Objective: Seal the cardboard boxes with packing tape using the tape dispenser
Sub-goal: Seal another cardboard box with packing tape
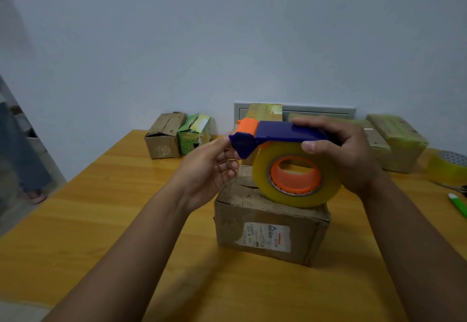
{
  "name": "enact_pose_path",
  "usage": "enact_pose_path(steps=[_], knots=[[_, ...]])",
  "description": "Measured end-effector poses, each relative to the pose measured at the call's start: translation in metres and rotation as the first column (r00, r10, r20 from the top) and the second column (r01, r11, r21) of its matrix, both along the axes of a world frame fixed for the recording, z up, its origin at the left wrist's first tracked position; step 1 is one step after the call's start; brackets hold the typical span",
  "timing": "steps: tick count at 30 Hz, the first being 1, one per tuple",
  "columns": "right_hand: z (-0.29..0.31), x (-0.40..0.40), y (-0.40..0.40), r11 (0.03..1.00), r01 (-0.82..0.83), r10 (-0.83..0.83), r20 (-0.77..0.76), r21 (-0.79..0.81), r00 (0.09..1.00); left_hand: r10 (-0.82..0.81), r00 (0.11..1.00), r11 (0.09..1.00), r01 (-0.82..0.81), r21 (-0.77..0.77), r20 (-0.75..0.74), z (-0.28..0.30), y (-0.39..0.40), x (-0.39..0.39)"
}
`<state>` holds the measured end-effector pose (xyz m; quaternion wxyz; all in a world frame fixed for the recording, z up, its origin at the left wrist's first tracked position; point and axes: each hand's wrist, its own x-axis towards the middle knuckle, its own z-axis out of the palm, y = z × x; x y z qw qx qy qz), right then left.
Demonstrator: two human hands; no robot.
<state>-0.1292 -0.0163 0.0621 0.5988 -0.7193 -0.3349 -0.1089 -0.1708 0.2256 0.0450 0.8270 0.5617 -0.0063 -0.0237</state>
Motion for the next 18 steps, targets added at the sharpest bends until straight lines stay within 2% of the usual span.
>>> enact_pose_path(steps=[3, 9, 18], knots=[[0.000, 0.000, -0.001, 1.000, 0.005, -0.005, 0.002, 0.001, 1.000, -0.025, 1.000, 0.999, 0.025, 0.025, 0.000, 0.002, 0.001, -0.002], [0.000, -0.002, 0.000, 1.000, 0.003, -0.003, 0.011, -0.013, 1.000, 0.001, 0.993, 1.000, 0.001, 0.019, -0.118, 0.011, 0.008, 0.001], [0.002, -0.004, -0.002, 0.998, 0.016, -0.013, 0.047, -0.062, 0.999, -0.004, 0.996, 0.969, 0.026, 0.246, -0.090, 0.026, 0.018, 0.008]])
